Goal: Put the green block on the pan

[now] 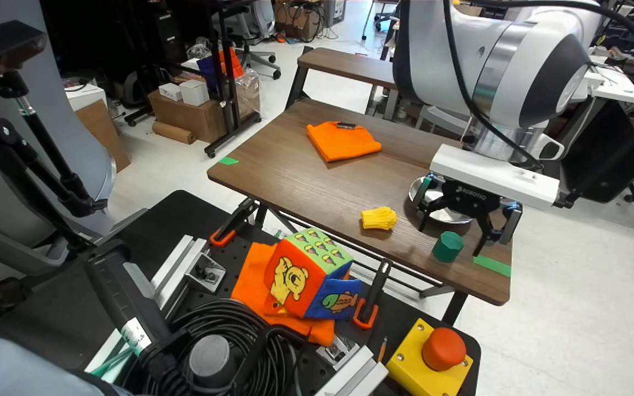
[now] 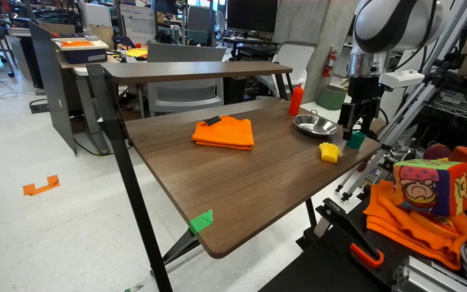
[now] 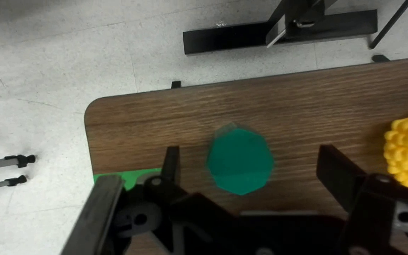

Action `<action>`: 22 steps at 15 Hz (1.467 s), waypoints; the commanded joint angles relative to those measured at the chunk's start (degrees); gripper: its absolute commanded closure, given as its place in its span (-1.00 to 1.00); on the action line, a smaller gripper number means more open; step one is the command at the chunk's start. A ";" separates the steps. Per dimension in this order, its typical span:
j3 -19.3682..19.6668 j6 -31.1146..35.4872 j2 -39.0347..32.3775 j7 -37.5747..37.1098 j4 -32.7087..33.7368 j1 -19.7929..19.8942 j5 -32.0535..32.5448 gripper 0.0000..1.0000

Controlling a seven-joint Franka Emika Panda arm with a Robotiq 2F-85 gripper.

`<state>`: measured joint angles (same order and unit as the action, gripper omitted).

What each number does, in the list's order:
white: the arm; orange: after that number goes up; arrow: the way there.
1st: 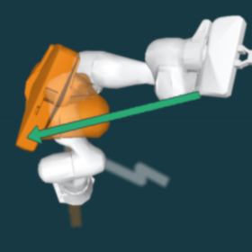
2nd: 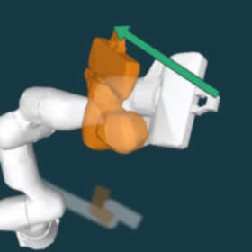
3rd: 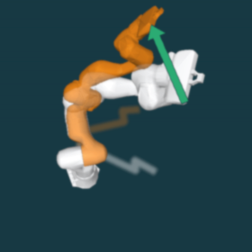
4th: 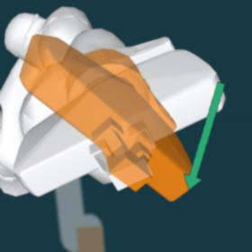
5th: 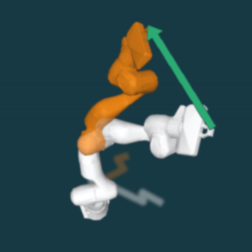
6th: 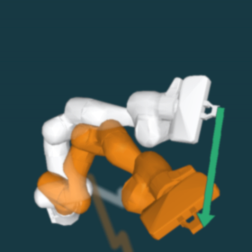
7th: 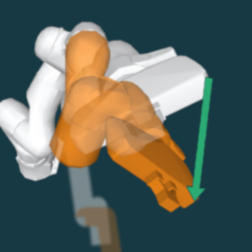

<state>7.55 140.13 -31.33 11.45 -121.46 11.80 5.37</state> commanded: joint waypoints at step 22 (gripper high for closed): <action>-1.01 -11.20 0.19 -7.24 16.92 0.50 -8.78 0.63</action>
<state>7.41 132.67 -26.68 5.55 -111.07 12.20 -1.59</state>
